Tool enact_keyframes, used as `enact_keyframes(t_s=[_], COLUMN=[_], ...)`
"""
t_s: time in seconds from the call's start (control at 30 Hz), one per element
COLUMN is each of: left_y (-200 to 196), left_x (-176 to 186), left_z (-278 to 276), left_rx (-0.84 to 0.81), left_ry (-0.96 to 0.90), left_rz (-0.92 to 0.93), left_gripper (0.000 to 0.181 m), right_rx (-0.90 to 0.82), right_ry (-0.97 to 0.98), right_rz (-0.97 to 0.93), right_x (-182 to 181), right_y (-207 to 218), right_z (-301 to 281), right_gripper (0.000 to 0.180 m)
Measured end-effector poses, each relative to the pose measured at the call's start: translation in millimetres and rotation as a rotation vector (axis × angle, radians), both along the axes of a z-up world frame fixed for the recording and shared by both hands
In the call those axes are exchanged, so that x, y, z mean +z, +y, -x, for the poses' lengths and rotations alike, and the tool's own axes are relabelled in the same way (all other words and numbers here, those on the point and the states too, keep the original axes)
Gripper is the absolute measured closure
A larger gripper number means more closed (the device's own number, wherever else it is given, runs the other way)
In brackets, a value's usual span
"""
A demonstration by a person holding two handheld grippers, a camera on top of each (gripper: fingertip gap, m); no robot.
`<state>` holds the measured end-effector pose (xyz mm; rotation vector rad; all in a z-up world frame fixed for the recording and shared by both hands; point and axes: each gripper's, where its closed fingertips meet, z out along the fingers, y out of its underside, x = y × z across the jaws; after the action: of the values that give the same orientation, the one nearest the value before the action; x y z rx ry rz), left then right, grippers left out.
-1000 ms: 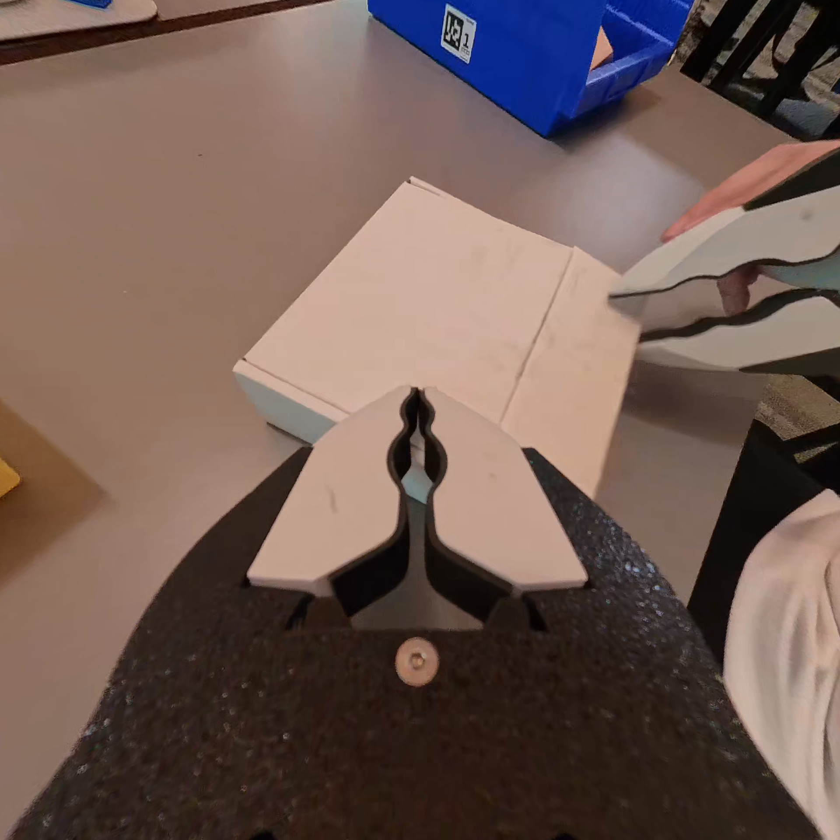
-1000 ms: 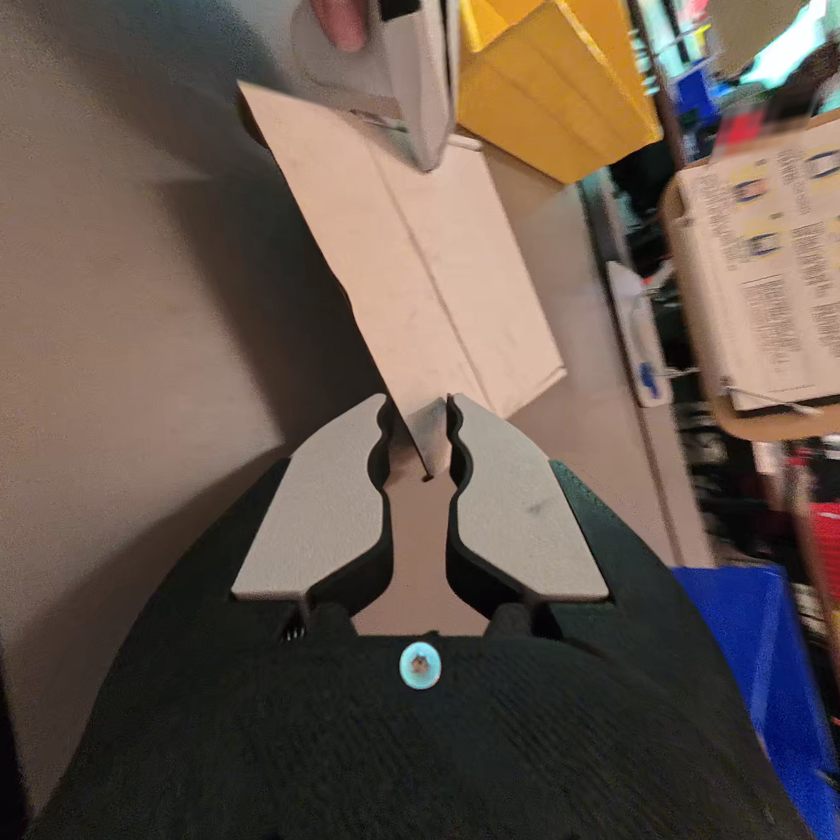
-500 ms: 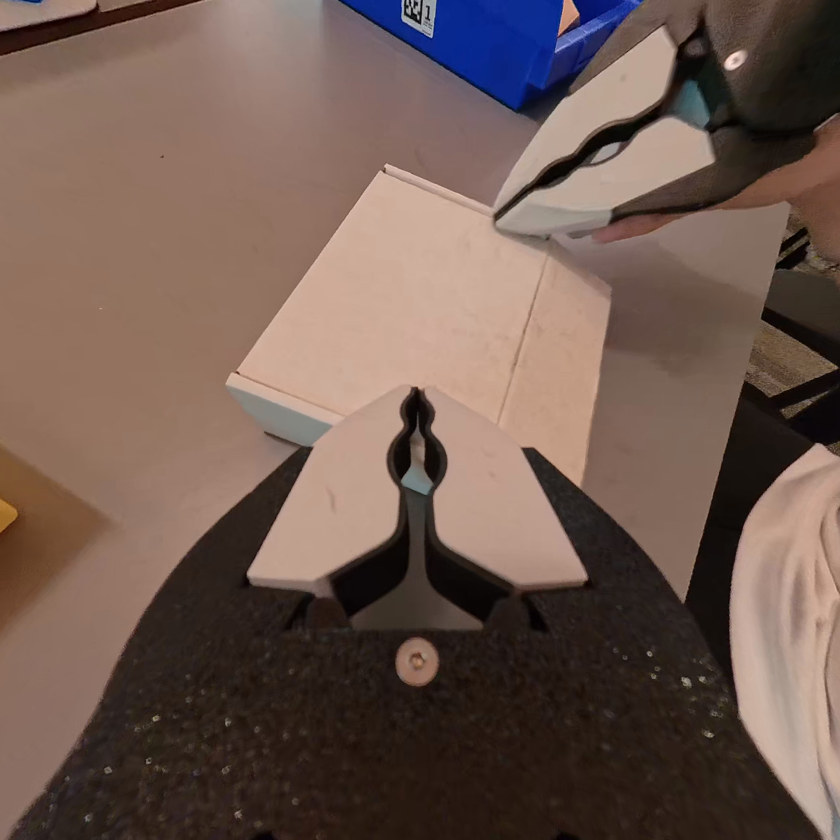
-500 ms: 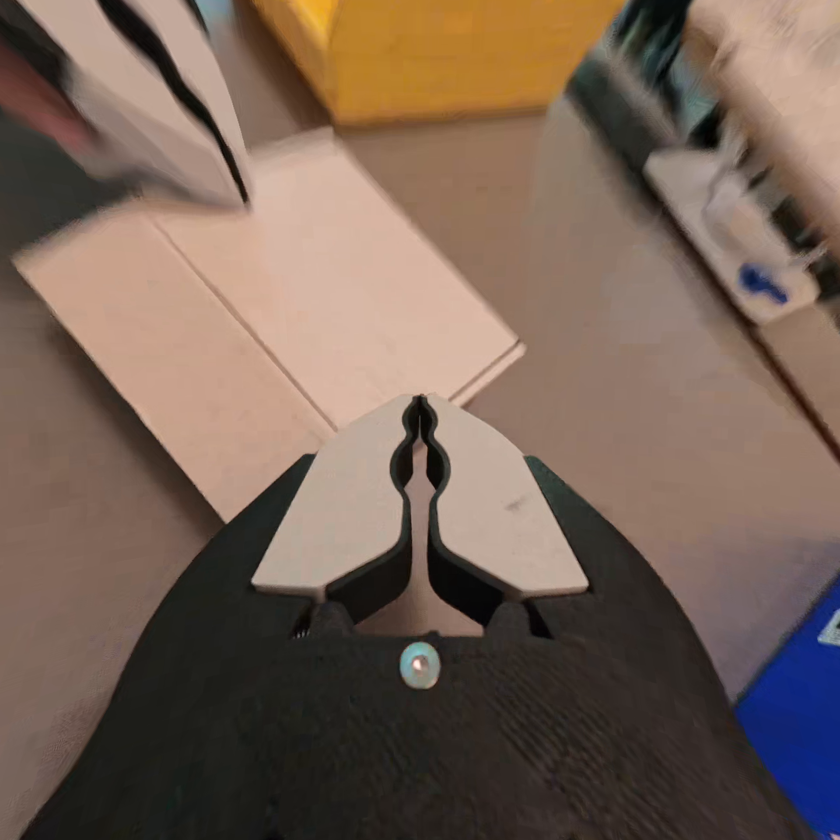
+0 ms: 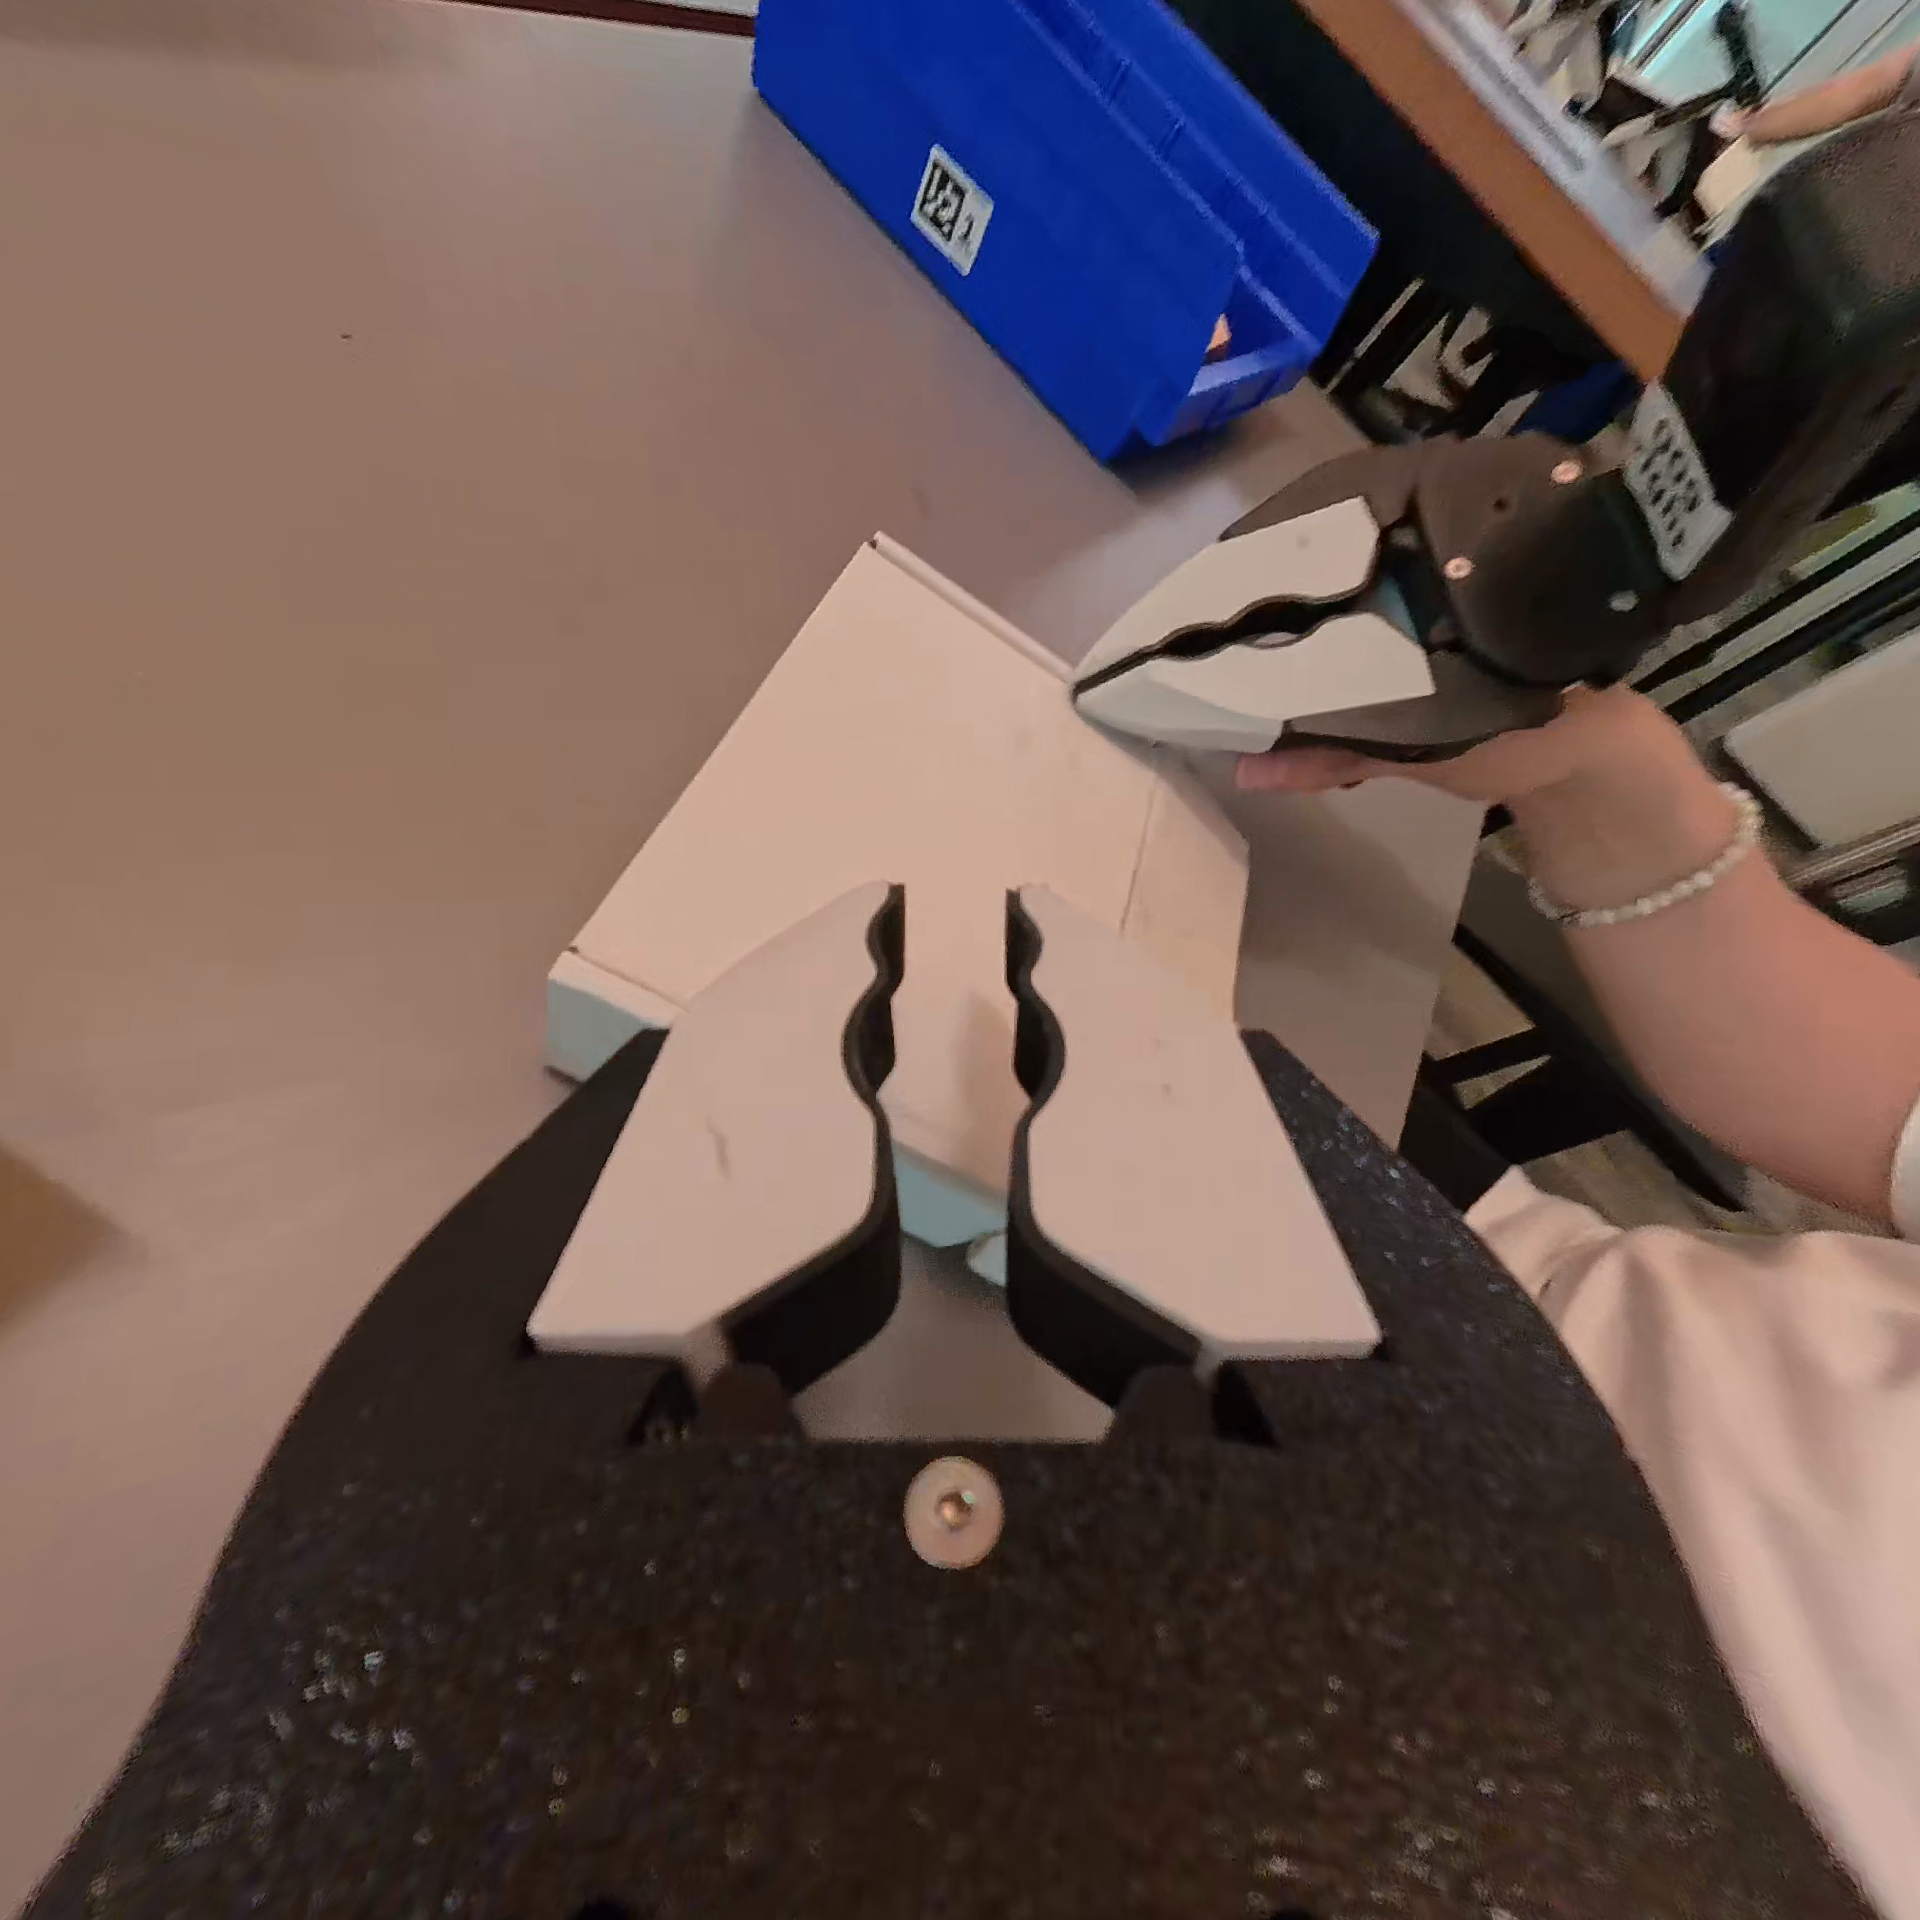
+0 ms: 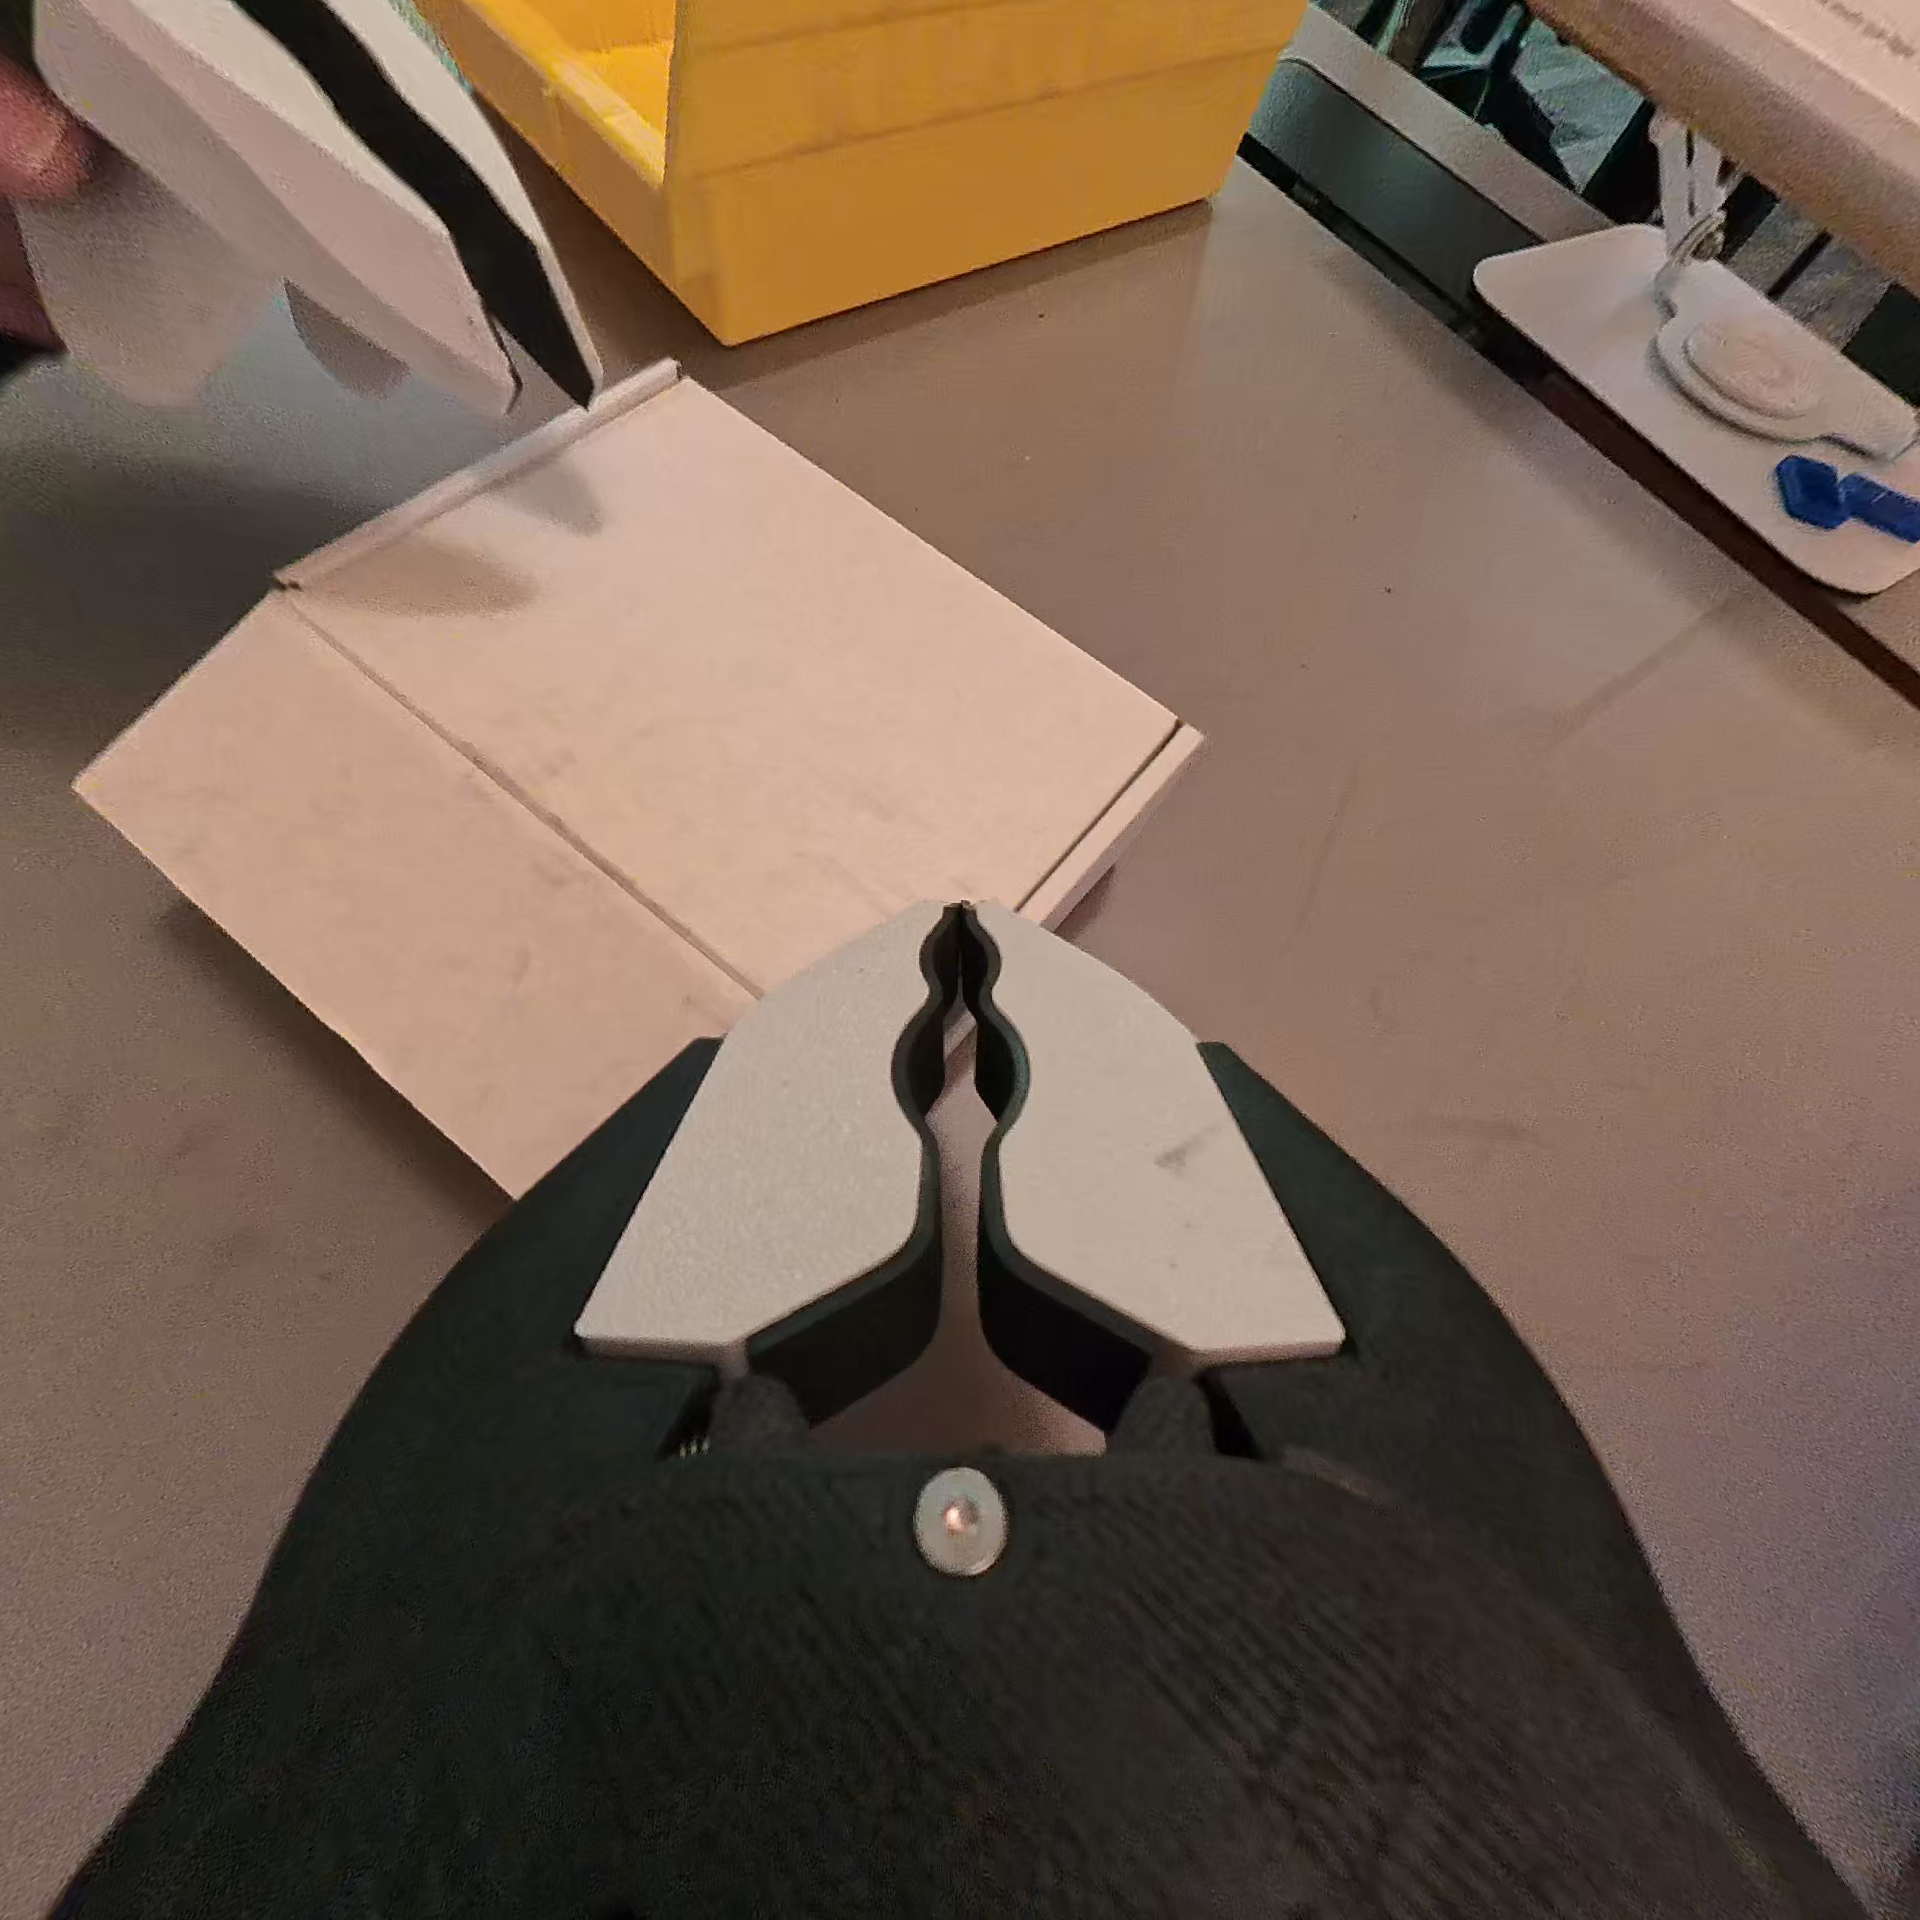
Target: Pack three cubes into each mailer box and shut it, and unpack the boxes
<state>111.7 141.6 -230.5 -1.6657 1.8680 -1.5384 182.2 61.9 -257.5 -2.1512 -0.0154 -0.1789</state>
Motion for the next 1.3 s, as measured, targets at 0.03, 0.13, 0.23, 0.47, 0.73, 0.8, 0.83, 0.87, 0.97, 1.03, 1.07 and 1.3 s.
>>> enact_keyframes(t_s=[0.03,0.13,0.23,0.47,0.73,0.8,0.83,0.87,0.97,1.03,1.07,1.3], left_y=[-2,-10,-14,3,10,11,11,11,11,11,12,17], left_x=[0,-5,-7,-13,-26,-26,-26,-26,-26,-26,-26,-25], left_z=[-2,0,11,10,17,18,18,18,19,21,22,29], left_rx=[0.004,-0.010,-0.067,0.027,0.011,0.008,0.006,0.006,-0.007,-0.021,-0.026,-0.090], left_ry=[-0.002,0.076,0.149,0.183,0.205,0.201,0.193,0.189,0.181,0.174,0.173,0.073], left_rz=[0.022,0.089,0.166,0.408,0.187,0.185,0.185,0.187,0.181,0.168,0.163,0.050], left_gripper=[0.164,0.174,0.181,0.181,0.181,0.181,0.181,0.181,0.181,0.181,0.181,0.181], right_rx=[-0.008,-0.038,-0.111,-0.109,-0.100,-0.053,-0.031,-0.007,0.045,0.067,0.072,0.099], right_ry=[0.025,0.097,0.150,0.510,0.985,1.120,1.177,1.221,1.232,1.241,1.246,1.294], right_rz=[-0.010,-0.033,-0.065,0.015,0.019,0.010,0.001,0.002,0.113,0.207,0.242,0.183], right_x=[0,0,5,-15,-10,-2,3,7,4,-4,-8,-19], right_y=[0,-2,-9,-33,-15,-3,3,8,20,23,24,29], right_z=[0,1,-7,-5,-2,0,1,2,10,17,20,22], right_gripper=[0.180,0.180,0.159,0.103,0.084,0.086,0.085,0.086,0.085,0.088,0.091,0.114])
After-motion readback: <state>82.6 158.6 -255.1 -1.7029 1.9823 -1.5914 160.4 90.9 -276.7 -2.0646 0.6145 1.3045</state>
